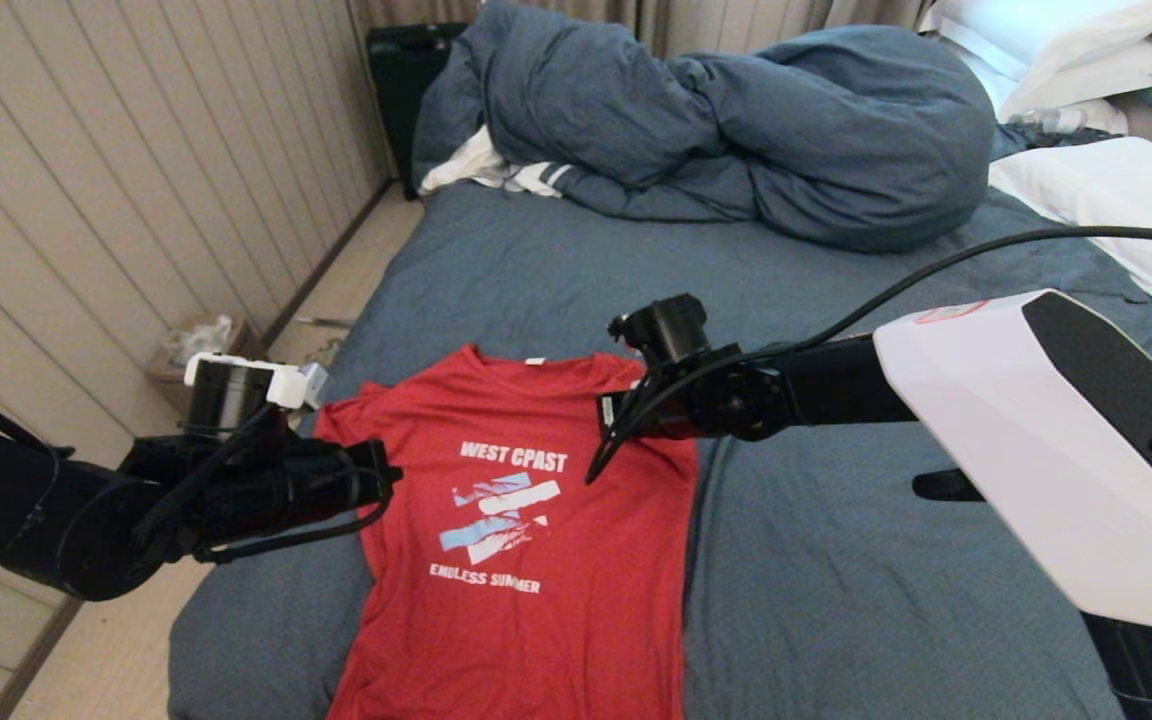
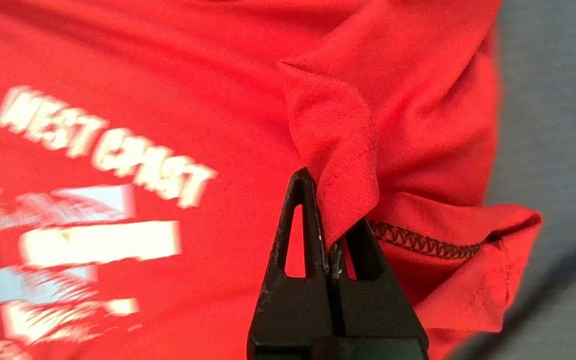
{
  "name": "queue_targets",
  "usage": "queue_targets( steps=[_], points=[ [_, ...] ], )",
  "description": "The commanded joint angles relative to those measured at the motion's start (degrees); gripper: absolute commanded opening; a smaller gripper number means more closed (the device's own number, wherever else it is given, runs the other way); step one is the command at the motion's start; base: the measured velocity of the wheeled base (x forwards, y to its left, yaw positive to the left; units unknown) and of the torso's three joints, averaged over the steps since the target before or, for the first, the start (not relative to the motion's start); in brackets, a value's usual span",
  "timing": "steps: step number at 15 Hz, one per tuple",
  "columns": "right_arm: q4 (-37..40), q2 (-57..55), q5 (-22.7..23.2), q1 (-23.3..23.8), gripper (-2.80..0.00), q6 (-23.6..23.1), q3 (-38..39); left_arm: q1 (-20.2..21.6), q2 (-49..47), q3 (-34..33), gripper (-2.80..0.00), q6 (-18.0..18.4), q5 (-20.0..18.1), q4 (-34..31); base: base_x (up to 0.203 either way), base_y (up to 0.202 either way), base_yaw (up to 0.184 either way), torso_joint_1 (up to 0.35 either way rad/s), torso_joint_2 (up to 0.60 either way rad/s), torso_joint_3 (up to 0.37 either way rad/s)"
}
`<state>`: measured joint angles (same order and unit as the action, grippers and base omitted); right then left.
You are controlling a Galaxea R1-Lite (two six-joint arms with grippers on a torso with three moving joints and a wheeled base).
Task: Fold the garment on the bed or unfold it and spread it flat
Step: Fold the red T-shirt
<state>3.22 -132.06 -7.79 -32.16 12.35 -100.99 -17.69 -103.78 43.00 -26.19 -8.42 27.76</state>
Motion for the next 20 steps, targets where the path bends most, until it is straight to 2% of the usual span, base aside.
queue_targets(
  steps=[1,2,3,11,12,20],
  points=[
    [0.03,-0.26,-0.47,-0.53,-2.8,-0.39,-0.17,0.02,-0.19,0.07,-2.8,-0.18,-0.02,0.19,0.0,0.0,0.0,0.0,0.0,0.0],
    [-0.03,-0.51,-1.31,-0.47,-2.8,-0.92,-0.24,0.02,-0.19,0.07,-2.8,-0.18,-0.02,0.19,0.0,0.0,0.0,0.0,0.0,0.0],
    [0.02,-1.06,-1.52,-0.45,0.0,-1.16,-0.49,0.02,-0.19,0.07,-2.8,-0.18,-0.02,0.19,0.0,0.0,0.0,0.0,0.0,0.0],
    [-1.09,2.21,-1.49,0.81,0.0,-0.59,-0.61,-1.21,-0.98,-0.37,-2.8,-0.18,-0.02,0.19,0.0,0.0,0.0,0.0,0.0,0.0],
    [-1.12,2.9,-1.6,1.85,-2.8,-0.37,-0.55,-1.21,-0.98,-0.28,-2.8,-0.18,-0.02,0.19,0.0,0.0,0.0,0.0,0.0,0.0],
    [-1.2,-0.1,-3.48,2.72,-2.8,1.1,1.64,-1.91,-1.07,-0.9,-2.8,-0.36,-0.28,0.19,0.0,0.0,0.0,0.0,0.0,0.0]
  ],
)
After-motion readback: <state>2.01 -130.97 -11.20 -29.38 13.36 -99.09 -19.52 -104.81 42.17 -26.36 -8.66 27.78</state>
